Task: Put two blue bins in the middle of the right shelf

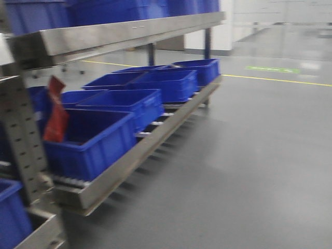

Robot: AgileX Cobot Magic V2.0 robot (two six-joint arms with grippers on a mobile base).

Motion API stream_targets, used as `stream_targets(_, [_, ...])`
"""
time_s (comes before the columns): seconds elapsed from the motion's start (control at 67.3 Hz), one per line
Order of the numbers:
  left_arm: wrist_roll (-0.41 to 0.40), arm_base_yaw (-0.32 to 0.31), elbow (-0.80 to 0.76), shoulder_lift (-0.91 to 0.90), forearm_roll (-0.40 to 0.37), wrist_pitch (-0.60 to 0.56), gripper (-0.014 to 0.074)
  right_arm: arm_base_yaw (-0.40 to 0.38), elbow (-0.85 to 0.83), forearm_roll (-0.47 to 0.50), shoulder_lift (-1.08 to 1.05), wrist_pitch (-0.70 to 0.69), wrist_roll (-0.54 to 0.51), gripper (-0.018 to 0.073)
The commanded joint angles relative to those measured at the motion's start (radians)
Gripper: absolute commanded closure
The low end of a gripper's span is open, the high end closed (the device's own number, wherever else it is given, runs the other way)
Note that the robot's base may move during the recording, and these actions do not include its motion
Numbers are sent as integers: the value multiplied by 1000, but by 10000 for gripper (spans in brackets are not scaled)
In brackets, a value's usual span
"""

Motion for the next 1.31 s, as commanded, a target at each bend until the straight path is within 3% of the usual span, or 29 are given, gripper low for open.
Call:
stream_targets(0.0, [0, -15, -15, -15, -50, -62, 707, 3, -9, 28, -9, -53, -20, 712])
stream_targets(1.293, [0, -15, -15, -15, -49, -62, 707, 3, -9, 28, -9, -53, -20, 712])
